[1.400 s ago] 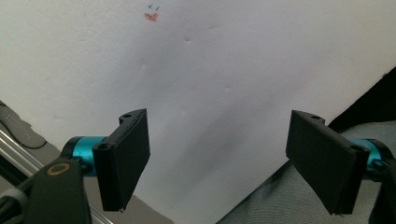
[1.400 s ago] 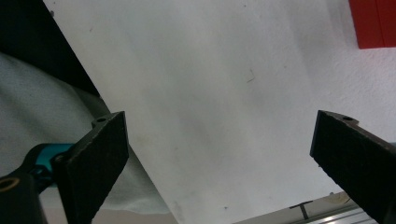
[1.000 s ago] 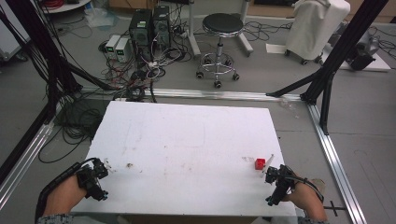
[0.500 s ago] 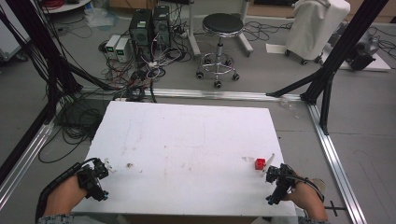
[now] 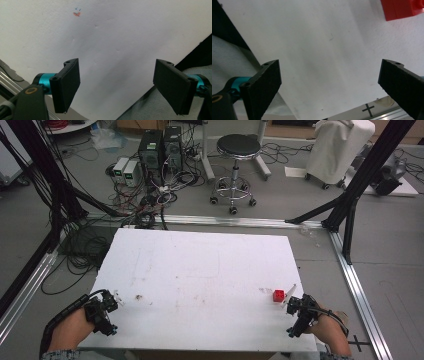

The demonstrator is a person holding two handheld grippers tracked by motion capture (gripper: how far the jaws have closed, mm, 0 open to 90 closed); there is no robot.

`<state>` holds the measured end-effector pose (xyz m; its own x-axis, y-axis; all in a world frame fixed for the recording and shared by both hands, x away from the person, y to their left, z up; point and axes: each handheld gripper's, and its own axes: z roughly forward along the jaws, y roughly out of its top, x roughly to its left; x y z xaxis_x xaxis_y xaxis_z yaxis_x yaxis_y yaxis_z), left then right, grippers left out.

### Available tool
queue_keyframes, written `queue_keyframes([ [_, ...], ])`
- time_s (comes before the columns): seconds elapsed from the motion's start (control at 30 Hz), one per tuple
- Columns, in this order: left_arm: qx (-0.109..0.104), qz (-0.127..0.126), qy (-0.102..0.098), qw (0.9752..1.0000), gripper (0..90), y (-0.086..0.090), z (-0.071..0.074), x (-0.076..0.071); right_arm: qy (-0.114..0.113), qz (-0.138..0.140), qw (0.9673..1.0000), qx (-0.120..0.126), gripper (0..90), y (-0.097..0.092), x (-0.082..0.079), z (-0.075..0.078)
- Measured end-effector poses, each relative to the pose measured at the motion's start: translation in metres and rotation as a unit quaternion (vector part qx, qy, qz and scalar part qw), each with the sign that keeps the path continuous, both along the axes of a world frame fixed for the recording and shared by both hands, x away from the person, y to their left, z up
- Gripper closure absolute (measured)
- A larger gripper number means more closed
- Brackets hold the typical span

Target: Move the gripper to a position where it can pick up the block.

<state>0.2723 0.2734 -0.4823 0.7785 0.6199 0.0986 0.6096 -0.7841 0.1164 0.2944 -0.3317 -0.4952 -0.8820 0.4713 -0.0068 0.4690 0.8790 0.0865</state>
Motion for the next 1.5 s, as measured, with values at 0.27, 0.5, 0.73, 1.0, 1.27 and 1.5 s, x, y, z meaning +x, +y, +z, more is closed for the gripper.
queue_keyframes([
  [0.27, -0.002, 0.000, -0.003, 1.0000, 22.0, 0.000, 0.000, -0.001, -0.006, 0.004, 0.9999, -0.008, 4.0, -0.004, 0.003, -0.001],
  [0.5, -0.006, 0.003, -0.005, 1.0000, 21.9, 0.000, -0.001, -0.001, -0.011, 0.014, 0.9997, -0.018, 4.1, -0.011, 0.008, -0.003],
  [0.73, -0.006, 0.002, -0.002, 1.0000, 21.9, -0.002, -0.002, -0.001, -0.015, 0.036, 0.9989, -0.024, 4.0, -0.017, 0.021, 0.003],
  [1.0, -0.003, -0.001, 0.000, 1.0000, 21.9, -0.001, -0.002, 0.000, -0.029, 0.095, 0.9942, -0.041, 4.1, -0.017, 0.038, 0.013],
  [1.27, -0.005, 0.002, -0.001, 1.0000, 21.9, -0.001, -0.003, 0.000, -0.021, 0.132, 0.9902, -0.042, 4.1, -0.013, 0.051, 0.019],
  [1.5, -0.010, 0.006, -0.003, 0.9999, 22.0, -0.001, -0.003, 0.000, -0.021, 0.161, 0.9863, -0.032, 4.1, -0.009, 0.063, 0.022],
])
